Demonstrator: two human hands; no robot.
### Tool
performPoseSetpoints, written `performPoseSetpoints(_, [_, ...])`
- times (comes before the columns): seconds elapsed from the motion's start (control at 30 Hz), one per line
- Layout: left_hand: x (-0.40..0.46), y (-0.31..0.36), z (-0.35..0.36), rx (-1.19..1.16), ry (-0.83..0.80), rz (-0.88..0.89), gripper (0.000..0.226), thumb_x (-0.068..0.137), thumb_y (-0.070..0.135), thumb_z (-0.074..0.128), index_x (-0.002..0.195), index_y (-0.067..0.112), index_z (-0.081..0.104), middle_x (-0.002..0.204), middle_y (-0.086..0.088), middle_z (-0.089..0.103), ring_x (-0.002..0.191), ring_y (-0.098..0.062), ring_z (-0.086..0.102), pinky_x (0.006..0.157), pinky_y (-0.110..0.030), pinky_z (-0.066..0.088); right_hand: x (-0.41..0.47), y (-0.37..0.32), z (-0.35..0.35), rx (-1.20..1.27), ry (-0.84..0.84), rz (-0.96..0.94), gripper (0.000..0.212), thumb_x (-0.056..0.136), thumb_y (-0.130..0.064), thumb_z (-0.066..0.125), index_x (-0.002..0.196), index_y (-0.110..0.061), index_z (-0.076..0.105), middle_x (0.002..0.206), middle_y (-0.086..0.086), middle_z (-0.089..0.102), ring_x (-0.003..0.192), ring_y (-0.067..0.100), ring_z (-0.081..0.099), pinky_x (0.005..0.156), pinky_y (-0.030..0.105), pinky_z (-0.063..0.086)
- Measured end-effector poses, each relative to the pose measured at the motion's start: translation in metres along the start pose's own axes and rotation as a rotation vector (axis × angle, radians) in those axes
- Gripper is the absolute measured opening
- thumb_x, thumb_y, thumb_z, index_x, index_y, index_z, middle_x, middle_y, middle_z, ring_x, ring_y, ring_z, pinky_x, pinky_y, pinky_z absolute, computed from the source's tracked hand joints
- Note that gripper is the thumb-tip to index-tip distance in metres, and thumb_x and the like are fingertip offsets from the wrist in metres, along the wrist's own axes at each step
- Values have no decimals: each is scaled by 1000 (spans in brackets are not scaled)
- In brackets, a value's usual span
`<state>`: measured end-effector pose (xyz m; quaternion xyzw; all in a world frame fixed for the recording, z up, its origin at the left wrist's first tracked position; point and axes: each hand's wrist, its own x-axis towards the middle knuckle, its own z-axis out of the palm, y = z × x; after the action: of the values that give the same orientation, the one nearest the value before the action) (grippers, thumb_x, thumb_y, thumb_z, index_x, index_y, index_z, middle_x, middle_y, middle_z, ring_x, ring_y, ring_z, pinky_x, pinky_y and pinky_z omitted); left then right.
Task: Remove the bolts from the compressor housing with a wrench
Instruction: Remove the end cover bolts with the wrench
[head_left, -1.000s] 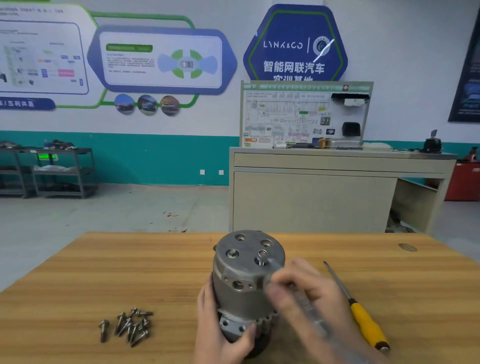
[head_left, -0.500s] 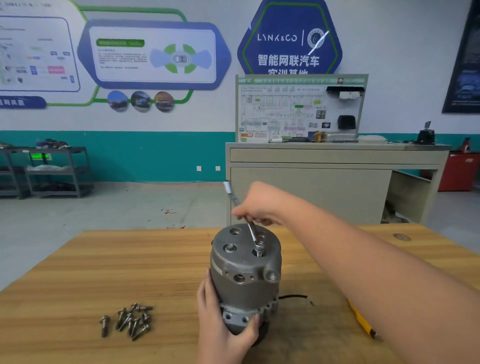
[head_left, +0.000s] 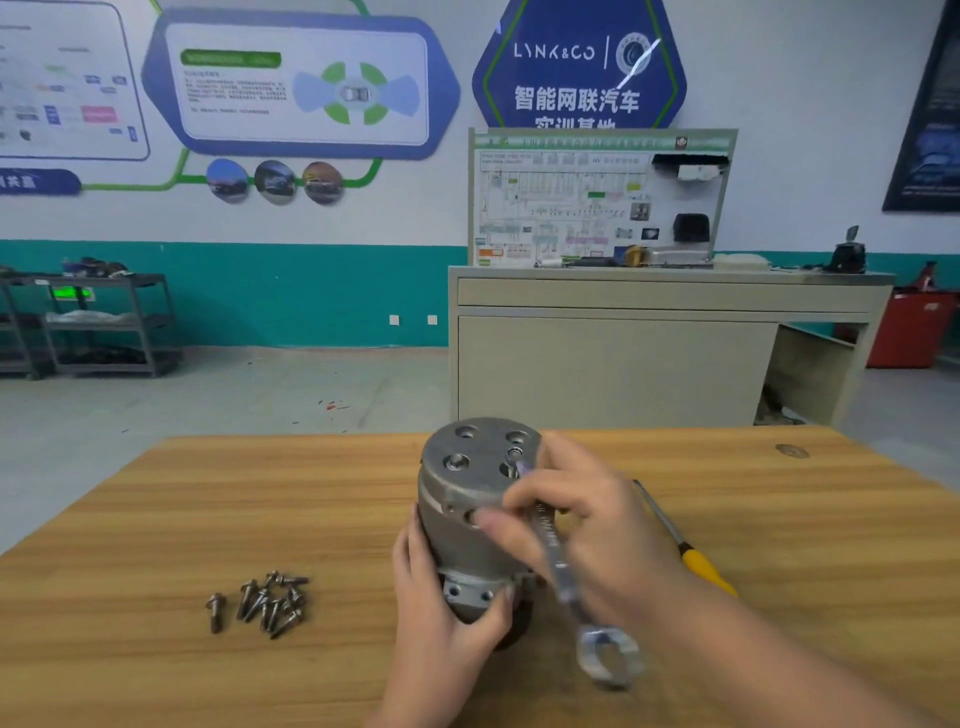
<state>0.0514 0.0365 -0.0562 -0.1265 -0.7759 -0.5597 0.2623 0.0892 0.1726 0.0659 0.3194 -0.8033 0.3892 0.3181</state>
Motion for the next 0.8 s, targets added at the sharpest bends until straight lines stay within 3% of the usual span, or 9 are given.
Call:
performPoseSetpoints(0.07, [-2,1,-1,-13,6,20,108,58,56,65,145,21,11,139,-2,26,126,8,25,100,1,18,-12,11,-10,310,88,134,19,81,-40,65,72,-26,74,66,-13,52,62,1,49,60,14,41])
performPoseSetpoints(0.1, [-2,0,-1,-11,1,21,108,59,55,65,146,22,11,140,0,25,127,14,23,98,3,17,-14,16,-13,517,126,256,18,83,-36,65,72,-24,74,60,-11,55,57,4,50,56,16,41])
performPoseSetpoints(0.2, [-2,-1,-1,-16,-23,2,109,61,57,65,148,26,8,143,7,22,132,8,22,101,-2,20,-5,41,-18,1028,206,658,22,83,-30,57,76,-17,74,45,1,46,40,13,41,41,22,30])
performPoseSetpoints(0.3, [-2,-5,1,-15,-38,-13,112,60,60,65,149,29,5,144,15,19,136,-4,23,107,-20,25,26,61,-25,1045,177,940,19,88,-23,54,82,-8,64,40,-2,38,31,7,31,32,15,20])
performPoseSetpoints(0.43, [-2,-7,0,-24,-46,-11,108,59,60,65,144,39,1,143,18,16,137,-4,22,109,-23,25,83,67,-26,688,-60,1127,19,96,-14,53,79,-7,57,37,-6,39,27,1,30,27,10,20])
performPoseSetpoints(0.53, [-1,-7,-1,-25,-59,-18,108,58,61,65,141,44,-3,142,19,16,137,-6,23,108,-25,26,121,49,-13,227,-336,1066,20,95,-16,58,78,-7,60,36,-7,41,27,2,31,30,12,22])
performPoseSetpoints(0.67, [-1,-5,0,-17,-64,-39,110,57,62,63,140,44,-7,144,16,14,138,-10,22,109,-27,27,140,9,22,-456,-565,594,26,93,-15,57,68,-11,54,54,-2,50,46,12,46,39,19,32])
performPoseSetpoints(0.73, [-2,-5,0,-9,-69,-52,110,58,63,63,140,43,-7,143,18,13,138,-9,21,109,-27,27,127,-8,40,-678,-561,351,17,94,-18,54,79,-11,59,71,3,56,64,20,53,52,22,42])
performPoseSetpoints(0.8, [-2,-5,-1,-13,-66,-66,111,58,62,64,143,40,-4,145,15,13,138,-9,20,110,-27,27,102,-21,47,-703,-476,190,18,94,-35,53,91,-20,64,83,2,63,77,23,57,66,30,49])
